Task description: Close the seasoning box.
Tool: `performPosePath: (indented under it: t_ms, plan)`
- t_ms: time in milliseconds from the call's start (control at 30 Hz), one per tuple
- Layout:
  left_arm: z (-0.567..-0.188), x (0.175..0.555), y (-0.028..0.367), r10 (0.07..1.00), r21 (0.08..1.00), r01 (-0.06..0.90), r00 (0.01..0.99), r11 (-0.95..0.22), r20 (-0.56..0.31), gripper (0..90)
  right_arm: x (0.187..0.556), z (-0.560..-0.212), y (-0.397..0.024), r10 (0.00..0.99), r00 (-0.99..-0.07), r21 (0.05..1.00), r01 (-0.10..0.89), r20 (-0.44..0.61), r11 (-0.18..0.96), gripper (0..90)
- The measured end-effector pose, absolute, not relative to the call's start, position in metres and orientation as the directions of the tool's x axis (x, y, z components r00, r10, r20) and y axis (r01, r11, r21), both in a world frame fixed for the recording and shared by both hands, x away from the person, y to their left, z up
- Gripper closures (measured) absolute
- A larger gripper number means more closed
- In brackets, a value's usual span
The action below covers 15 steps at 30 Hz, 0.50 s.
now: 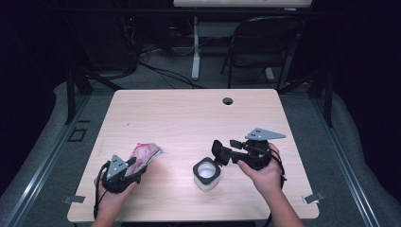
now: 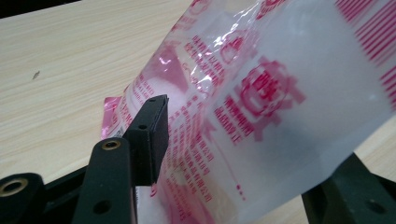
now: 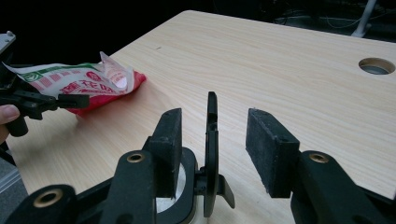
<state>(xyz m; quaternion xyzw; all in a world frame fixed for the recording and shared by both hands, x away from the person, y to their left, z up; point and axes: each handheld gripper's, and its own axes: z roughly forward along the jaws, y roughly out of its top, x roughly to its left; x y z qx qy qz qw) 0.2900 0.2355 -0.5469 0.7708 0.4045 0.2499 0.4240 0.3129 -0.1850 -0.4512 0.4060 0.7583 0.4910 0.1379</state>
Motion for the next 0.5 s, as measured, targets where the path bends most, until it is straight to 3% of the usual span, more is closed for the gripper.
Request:
performPosePath:
  t_ms: [500]
  plan:
    - [-0.559,0.281,0.2,0.751,0.783,0.409,0.651,-0.468,0.109,38.4,0.313,-0.454,-0.184,0.75,-0.637,0.853,0.479,0.177,0.205,54.9]
